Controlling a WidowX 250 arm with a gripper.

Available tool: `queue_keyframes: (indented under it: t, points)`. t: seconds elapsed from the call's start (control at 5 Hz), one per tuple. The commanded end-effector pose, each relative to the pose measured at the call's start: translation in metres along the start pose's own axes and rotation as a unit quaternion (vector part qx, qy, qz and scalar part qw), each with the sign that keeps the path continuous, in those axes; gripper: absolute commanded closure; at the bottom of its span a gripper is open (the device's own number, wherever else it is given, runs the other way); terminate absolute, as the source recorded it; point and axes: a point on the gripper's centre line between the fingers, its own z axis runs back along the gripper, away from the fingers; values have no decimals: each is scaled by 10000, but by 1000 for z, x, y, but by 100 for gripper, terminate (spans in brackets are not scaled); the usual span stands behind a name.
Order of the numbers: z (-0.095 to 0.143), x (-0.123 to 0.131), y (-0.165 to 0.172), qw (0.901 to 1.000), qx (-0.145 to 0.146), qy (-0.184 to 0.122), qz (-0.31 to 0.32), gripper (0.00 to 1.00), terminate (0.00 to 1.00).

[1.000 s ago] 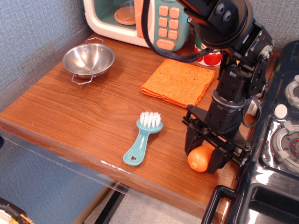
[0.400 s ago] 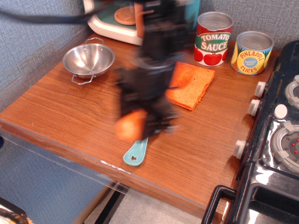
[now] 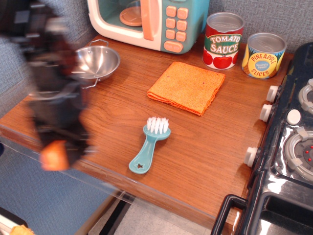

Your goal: Move the carrot and drop bottom left of table

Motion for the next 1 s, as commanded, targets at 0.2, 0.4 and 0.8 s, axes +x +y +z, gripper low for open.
queue_keyframes:
  t: [0.2,0.4,0.8]
  points:
    - [7,16,70,9984,208,-302,435,100,0]
    - [-3,22,80,9982,148,-155,569,100,0]
    - [-32,41,87,9981,148,238,546,100,0]
